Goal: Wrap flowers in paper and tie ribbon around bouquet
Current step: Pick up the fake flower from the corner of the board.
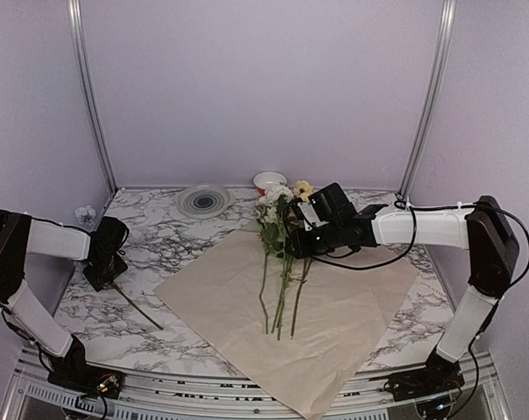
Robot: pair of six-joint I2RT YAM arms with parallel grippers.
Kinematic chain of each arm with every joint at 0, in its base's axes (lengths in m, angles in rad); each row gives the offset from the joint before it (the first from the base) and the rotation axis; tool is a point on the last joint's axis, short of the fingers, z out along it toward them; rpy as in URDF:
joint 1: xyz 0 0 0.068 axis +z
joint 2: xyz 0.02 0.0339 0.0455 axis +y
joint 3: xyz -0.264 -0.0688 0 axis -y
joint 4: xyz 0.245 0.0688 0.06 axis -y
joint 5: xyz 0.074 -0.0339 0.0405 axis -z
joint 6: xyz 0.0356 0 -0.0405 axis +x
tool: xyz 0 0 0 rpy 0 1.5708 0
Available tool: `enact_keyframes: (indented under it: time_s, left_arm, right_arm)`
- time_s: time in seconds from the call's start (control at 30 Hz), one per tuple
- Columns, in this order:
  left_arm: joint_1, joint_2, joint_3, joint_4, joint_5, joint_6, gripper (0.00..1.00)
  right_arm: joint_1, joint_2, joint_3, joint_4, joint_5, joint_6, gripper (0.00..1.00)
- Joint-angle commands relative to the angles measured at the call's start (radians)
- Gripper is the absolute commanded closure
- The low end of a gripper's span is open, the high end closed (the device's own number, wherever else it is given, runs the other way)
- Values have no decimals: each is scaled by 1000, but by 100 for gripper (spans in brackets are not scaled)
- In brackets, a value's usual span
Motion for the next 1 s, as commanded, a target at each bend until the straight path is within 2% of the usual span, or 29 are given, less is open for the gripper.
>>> enact_keyframes:
  time_s: [0.0,0.07,0.13,0.2,0.23,0.37,0.53,0.63,0.77,0.87,0.97]
  left_arm:
    - [15,51,5,58,154,23,37]
    - [24,39,-10,79,174,34,45]
    - [43,25,-33,112,204,46,66]
    - [58,1,-66,159,232,71,92]
    - [61,-8,-79,182,245,88,100]
    - [62,-69,-100,209,243,125,100]
    - [33,-293,-80,170,89,178,100]
    - [-40,-450,-23,146,-42,287,100]
    - [-206,-612,66,148,-203,424,100]
    - [-312,-680,97,228,-104,455,100]
    - [-392,-689,62,468,119,428,100]
  right_arm:
    - [5,-40,39,-23,20,-10,64]
    - [5,-53,30,-20,24,-11,64]
    - [5,-62,24,-20,37,-11,64]
    - [5,-69,23,-26,43,-11,64]
    - [5,-73,24,-28,43,-12,64]
    - [5,-92,16,-30,49,-15,63]
    - [5,-108,12,-37,57,-11,64]
    - [5,-117,9,-21,41,-16,63]
    - [13,-131,7,36,-16,-27,63]
    - [51,-147,14,133,-122,-80,63]
    - [104,-149,36,263,-290,-134,61]
